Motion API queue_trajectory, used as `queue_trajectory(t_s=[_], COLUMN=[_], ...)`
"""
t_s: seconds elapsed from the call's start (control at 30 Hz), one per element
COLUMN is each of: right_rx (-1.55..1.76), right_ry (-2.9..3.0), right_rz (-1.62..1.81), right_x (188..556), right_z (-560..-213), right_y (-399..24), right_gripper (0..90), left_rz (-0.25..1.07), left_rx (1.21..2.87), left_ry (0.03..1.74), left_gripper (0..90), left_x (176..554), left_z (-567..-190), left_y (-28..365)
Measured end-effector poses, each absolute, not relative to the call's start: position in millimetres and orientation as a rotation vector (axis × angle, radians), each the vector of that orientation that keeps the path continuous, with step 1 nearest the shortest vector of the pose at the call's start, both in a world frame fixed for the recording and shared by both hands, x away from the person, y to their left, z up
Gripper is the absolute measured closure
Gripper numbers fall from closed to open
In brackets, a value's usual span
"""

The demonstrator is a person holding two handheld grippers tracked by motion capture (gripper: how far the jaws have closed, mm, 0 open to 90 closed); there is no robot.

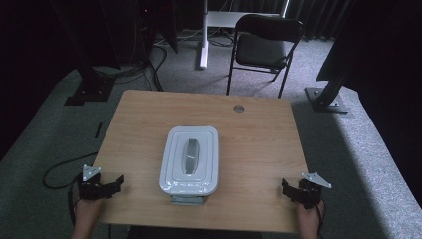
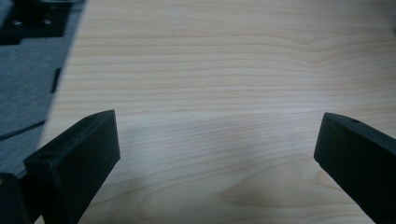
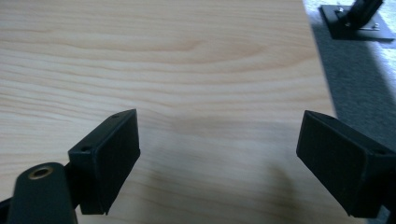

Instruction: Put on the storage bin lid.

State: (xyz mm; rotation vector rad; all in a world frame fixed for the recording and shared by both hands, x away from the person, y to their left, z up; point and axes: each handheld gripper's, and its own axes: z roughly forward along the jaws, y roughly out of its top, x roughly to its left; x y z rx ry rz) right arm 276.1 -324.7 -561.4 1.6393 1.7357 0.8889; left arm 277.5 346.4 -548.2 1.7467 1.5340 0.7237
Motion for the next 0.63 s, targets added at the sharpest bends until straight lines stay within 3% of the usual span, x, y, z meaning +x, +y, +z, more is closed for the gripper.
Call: queue_trajectory(t_s=[0.27, 0.47, 0.63], right_rx=[1.661, 1.691, 1.688], right_ry=[1.695, 1.65, 1.657], right_rz=[0.891, 0.898, 0.899], right_x=[274, 273, 273], right_z=[-563, -564, -564], right_y=[-334, -339, -338], right_gripper=[12.5, 12.5, 12.5], left_rz=[0.799, 0.932, 0.917], left_rx=[1.681, 1.604, 1.569], left_ry=[1.652, 1.718, 1.743], left_gripper=[0.9, 1.0, 1.0], left_x=[275, 271, 270], left_z=[-549, -547, -548], left_y=[356, 361, 364])
